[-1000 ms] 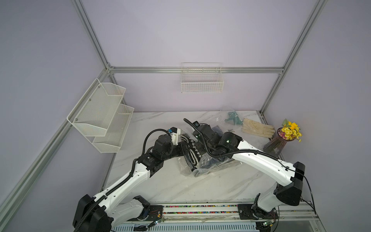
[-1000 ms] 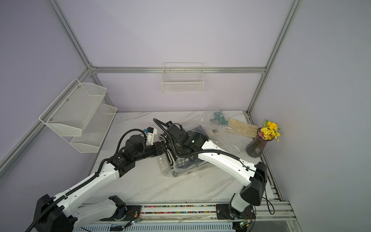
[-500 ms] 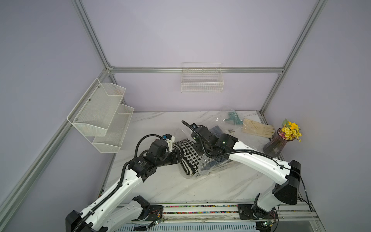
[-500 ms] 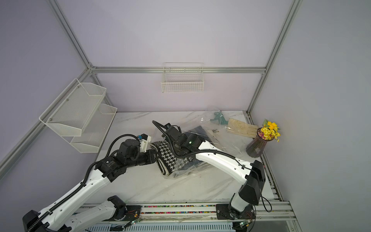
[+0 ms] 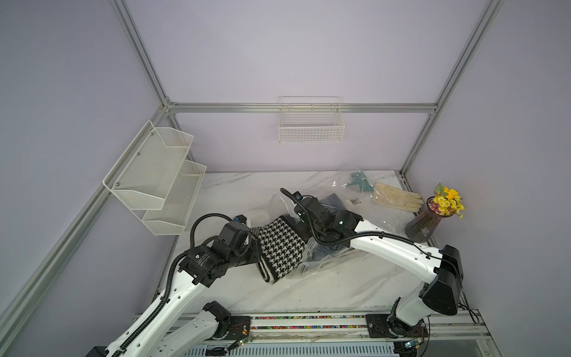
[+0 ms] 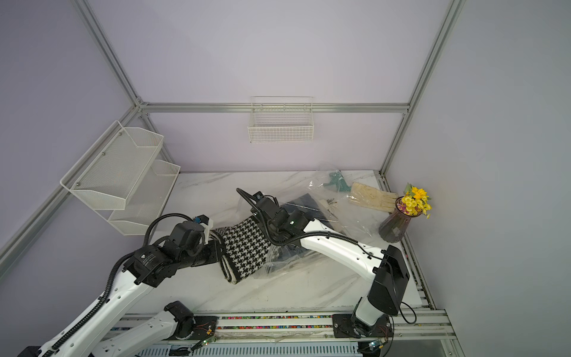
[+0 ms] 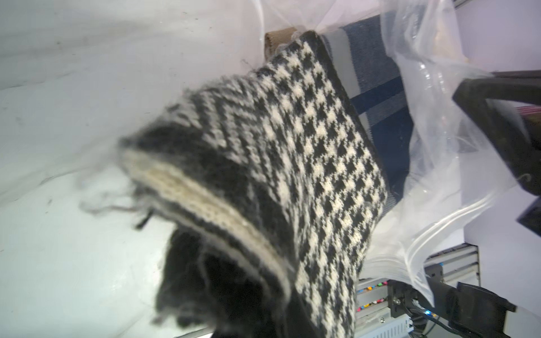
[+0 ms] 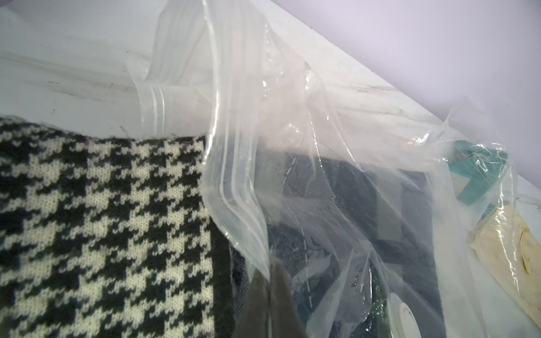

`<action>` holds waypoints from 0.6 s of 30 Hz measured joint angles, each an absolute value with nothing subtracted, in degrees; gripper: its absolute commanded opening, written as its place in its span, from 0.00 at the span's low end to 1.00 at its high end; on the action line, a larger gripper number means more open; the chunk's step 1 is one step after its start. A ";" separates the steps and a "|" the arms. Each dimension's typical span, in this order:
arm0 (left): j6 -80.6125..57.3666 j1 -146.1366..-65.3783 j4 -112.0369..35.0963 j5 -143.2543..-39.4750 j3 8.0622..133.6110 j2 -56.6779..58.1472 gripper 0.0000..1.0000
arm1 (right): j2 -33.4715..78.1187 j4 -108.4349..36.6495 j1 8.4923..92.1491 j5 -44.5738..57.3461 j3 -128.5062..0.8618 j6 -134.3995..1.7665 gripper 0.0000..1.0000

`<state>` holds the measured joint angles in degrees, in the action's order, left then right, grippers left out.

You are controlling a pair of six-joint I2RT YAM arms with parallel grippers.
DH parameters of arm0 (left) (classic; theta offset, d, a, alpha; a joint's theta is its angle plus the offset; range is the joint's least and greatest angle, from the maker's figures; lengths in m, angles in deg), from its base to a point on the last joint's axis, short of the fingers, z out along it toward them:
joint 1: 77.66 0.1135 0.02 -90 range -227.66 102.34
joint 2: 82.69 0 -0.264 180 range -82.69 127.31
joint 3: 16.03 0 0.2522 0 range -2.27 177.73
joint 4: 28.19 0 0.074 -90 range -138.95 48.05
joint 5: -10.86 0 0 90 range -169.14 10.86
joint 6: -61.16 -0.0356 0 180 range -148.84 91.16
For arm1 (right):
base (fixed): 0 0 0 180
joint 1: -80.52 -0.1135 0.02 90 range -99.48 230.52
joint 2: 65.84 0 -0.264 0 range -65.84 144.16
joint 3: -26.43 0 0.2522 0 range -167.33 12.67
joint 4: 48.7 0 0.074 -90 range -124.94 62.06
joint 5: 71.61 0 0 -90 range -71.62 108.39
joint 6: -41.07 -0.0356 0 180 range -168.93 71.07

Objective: Take the scarf out of the vacuum bag
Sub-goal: Take out the scarf from the vacuum bag.

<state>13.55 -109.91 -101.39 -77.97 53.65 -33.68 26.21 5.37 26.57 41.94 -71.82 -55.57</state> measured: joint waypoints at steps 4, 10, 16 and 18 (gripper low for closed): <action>13.48 -108.71 -106.11 -74.43 54.22 -33.48 0.15 | 26.25 3.32 26.59 40.93 -70.73 -55.52 0.00; 12.28 -105.60 -110.57 -70.49 54.20 -29.46 0.13 | 26.34 1.64 26.61 39.62 -69.37 -55.46 0.00; 10.71 -101.52 -111.82 -68.76 54.20 -23.74 0.13 | 26.14 1.02 26.81 39.49 -67.45 -55.41 0.00; 9.88 -99.48 -111.77 -68.83 54.20 -22.53 0.13 | 25.53 1.02 26.85 39.55 -66.68 -55.39 0.00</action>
